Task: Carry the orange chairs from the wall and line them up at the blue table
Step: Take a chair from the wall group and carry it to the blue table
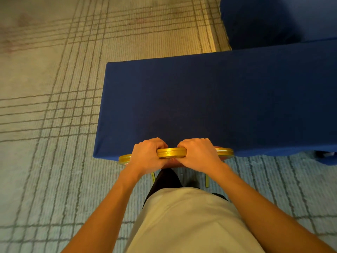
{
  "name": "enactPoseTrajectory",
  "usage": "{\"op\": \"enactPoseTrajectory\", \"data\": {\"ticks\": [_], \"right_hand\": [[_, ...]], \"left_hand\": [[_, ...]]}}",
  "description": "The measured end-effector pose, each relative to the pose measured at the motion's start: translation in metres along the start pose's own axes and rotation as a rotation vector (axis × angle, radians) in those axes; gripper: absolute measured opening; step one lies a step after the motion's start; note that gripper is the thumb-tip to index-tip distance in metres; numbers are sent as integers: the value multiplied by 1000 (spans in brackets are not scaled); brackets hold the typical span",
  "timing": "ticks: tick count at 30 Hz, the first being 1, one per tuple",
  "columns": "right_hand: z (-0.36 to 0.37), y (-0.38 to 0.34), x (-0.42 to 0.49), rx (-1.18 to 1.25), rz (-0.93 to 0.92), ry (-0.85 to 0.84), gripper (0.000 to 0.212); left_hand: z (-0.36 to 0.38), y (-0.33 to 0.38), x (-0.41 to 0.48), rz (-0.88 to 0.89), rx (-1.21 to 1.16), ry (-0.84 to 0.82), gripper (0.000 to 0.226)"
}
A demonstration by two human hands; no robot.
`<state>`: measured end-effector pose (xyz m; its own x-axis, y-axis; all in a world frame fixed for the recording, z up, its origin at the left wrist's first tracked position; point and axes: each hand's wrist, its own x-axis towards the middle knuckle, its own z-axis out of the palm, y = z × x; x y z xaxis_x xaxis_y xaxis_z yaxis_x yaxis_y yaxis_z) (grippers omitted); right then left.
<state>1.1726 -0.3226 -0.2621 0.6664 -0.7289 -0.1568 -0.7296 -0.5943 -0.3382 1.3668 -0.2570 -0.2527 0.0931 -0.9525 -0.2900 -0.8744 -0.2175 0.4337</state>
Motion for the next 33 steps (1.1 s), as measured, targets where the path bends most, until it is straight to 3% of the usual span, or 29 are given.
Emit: {"op": "enactPoseTrajectory", "data": {"ticks": [7, 12, 16, 19, 23, 29, 33], "right_hand": [[2, 10, -14, 20, 47, 45, 36], [22, 11, -33, 42, 26, 64, 57], [32, 10, -24, 100, 15, -145, 30], [48, 14, -20, 244, 71, -329, 27], [58, 18, -13, 264, 69, -381, 44], [60, 23, -9, 294, 51, -434, 30], [60, 21, -6, 294, 57, -440, 37]], "left_hand": [[4, 12, -2, 21, -3, 65, 41], [26, 7, -17, 60, -37, 64, 31], [50, -11, -19, 20, -99, -11, 25], [65, -25, -16, -9, -134, -133, 30], [72, -33, -11, -19, -108, -116, 27], [75, -37, -5, 5, -73, -138, 32], [69, -36, -3, 7, -73, -150, 28]]}}
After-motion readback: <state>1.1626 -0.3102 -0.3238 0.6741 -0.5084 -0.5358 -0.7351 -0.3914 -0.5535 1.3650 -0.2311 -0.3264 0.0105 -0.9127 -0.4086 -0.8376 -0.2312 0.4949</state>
